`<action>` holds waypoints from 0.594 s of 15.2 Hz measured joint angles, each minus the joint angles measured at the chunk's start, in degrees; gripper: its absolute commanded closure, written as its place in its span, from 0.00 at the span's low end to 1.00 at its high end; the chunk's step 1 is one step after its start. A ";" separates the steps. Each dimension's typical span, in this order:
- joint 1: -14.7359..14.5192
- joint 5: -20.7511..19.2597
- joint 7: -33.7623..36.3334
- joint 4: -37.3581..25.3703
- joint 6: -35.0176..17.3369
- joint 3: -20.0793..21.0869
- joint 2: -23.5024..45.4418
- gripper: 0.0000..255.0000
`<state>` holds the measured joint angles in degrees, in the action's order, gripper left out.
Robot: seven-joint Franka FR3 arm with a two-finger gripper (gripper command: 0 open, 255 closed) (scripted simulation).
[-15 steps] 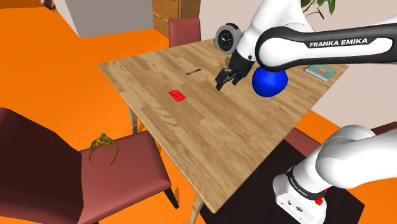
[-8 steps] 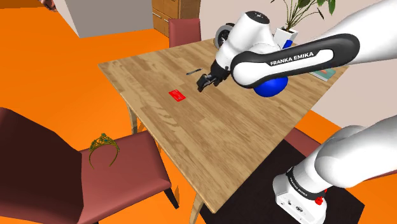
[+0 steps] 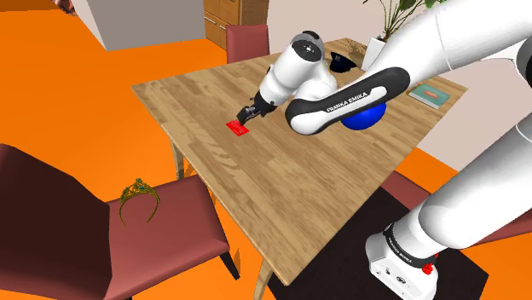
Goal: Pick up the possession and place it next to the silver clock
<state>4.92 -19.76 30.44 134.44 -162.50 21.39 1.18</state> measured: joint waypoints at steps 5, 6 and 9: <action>-4.04 -19.30 14.82 -9.23 -3.60 -4.44 10.69 0.00; -4.66 -20.88 15.99 -10.28 -3.87 -5.14 11.88 0.00; -6.03 -24.12 18.48 -12.52 -4.68 -6.93 14.87 0.00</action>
<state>-1.11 -43.88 48.92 121.92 -167.18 14.47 16.05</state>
